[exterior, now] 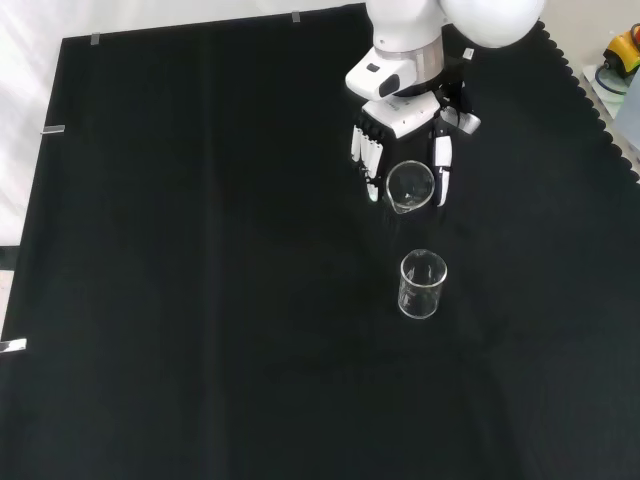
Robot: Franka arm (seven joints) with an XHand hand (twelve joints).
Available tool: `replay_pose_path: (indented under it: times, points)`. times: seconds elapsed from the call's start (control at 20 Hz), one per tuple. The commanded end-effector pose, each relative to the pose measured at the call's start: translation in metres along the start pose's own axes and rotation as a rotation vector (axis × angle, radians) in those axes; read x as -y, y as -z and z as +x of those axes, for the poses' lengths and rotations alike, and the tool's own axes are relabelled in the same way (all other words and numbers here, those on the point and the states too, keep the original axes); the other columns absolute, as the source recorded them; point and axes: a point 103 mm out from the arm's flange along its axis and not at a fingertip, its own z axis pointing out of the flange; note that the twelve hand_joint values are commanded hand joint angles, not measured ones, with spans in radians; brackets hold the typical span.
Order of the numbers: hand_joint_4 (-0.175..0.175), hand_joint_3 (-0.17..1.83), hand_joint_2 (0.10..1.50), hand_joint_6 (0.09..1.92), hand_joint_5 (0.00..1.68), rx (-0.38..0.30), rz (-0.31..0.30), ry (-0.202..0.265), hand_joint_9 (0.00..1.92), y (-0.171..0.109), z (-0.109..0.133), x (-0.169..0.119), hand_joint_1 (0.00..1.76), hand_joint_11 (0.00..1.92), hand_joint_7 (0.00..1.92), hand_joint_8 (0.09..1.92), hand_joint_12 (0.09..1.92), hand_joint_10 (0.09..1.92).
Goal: Place the beaker back on the table.
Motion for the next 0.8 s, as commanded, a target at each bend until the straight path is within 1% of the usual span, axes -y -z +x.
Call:
replay_pose_path:
  times: [0.05, 0.25, 0.4, 0.65, 0.8]
  points:
    - [-0.175, 0.59, 0.65, 0.49, 1.33, -0.111, 0.008, 0.012, 1.36, -0.011, -0.016, 0.000, 1.43, 1.14, 1.41, 0.43, 0.80, 0.50]
    - [-0.175, 0.58, 0.65, 0.49, 1.33, -0.159, 0.017, 0.018, 1.36, -0.018, -0.024, 0.000, 1.43, 1.14, 1.41, 0.43, 0.80, 0.50]
    - [-0.175, 0.58, 0.65, 0.49, 1.33, -0.181, 0.020, 0.020, 1.36, -0.025, -0.028, 0.000, 1.43, 1.14, 1.41, 0.44, 0.80, 0.50]
    - [-0.175, 0.58, 0.65, 0.49, 1.33, -0.206, 0.002, 0.024, 1.36, -0.036, -0.032, 0.001, 1.43, 1.14, 1.41, 0.44, 0.80, 0.50]
    - [-0.175, 0.58, 0.65, 0.49, 1.33, -0.236, -0.011, 0.031, 1.36, -0.043, -0.034, 0.001, 1.43, 1.14, 1.40, 0.45, 0.80, 0.49]
